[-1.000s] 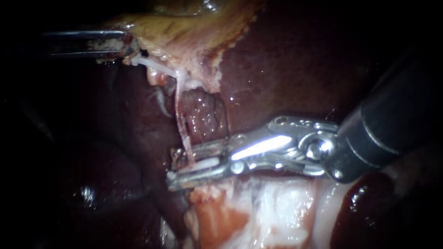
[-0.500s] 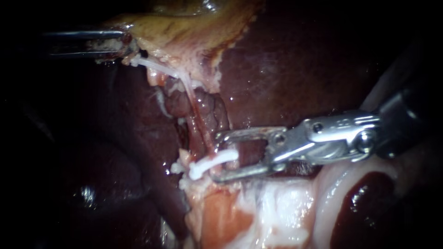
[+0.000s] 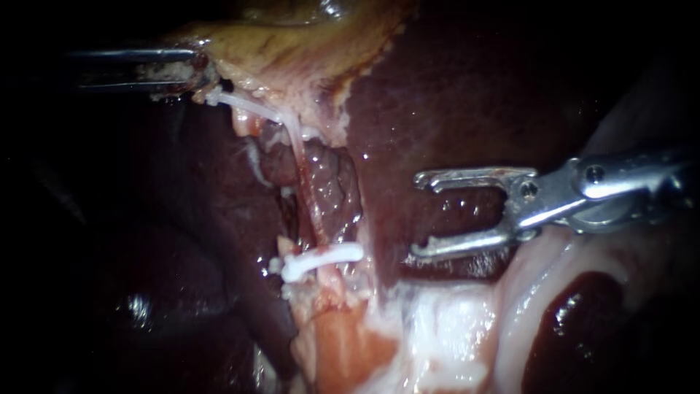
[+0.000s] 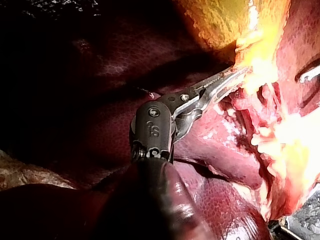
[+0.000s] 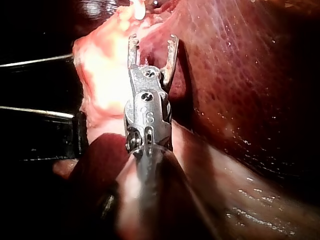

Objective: Going back first clip right tube

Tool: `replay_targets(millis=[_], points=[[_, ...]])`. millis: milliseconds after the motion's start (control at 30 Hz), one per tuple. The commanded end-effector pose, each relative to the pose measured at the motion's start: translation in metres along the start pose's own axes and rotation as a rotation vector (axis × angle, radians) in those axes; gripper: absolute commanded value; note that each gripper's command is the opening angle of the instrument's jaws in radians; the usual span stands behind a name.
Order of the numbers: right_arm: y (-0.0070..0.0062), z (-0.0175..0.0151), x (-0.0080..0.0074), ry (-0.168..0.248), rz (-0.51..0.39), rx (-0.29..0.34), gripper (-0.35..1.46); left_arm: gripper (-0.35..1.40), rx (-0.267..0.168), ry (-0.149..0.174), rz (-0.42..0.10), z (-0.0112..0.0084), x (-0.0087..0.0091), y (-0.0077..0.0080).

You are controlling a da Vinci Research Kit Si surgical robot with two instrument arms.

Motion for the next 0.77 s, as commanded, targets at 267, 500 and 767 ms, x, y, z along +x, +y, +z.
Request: replay_targets(millis=[267,500,767], points=[[-0.0002,-0.0002,-0.0001,0.000,-0.001,0.005,0.50,-0.35,0.007,-0.004,0.016,0.0031,-0.0024,-0.0015],[-0.0002,-0.0003,-0.0001,0.000,-0.001,0.005,0.50,-0.35,0.004,-0.021,0.028,0.0056,-0.0045,-0.0025],[-0.0002,-0.0004,-0.0001,0.000,-0.001,0.005,0.50,-0.35,0.003,-0.021,0.019,0.0060,-0.0049,-0.0025]])
